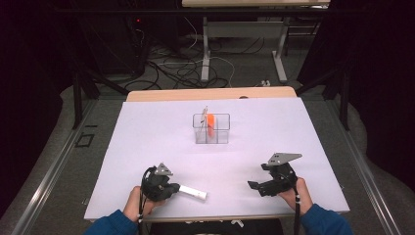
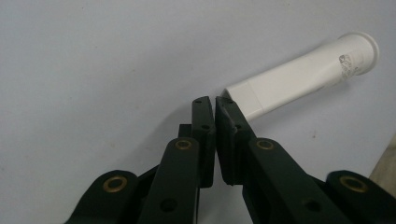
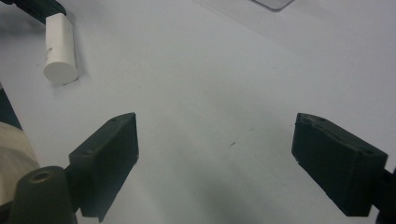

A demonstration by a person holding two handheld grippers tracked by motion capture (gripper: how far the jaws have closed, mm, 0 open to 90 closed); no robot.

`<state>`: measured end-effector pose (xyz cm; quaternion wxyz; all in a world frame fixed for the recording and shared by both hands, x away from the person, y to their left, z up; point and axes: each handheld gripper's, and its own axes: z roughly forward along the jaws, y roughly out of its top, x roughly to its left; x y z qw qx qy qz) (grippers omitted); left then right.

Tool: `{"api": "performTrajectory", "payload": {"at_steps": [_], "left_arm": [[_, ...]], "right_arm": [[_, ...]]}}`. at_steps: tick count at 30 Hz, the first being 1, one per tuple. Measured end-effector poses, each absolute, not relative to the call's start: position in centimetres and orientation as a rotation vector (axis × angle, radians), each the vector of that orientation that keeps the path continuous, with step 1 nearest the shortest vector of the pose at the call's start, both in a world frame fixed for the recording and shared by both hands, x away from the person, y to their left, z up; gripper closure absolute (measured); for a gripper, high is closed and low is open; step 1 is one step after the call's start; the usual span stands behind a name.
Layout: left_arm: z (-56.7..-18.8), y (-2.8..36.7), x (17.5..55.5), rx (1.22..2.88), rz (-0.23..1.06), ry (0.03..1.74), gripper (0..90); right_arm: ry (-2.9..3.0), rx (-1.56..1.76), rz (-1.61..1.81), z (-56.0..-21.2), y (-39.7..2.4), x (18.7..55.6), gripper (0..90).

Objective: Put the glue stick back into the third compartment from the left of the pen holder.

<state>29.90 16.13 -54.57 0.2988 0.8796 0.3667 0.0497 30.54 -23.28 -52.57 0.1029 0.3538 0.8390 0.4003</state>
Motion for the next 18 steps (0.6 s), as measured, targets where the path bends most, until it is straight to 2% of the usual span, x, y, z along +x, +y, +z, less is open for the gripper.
{"api": "performTrajectory", "payload": {"at_steps": [18], "left_arm": [[-54.6, 14.0, 28.8, 2.361, 0.101, 0.905, 85.6]], "right_arm": [[2.480, 1.044, 1.175, -52.6, -23.3, 30.6, 14.3]]}}
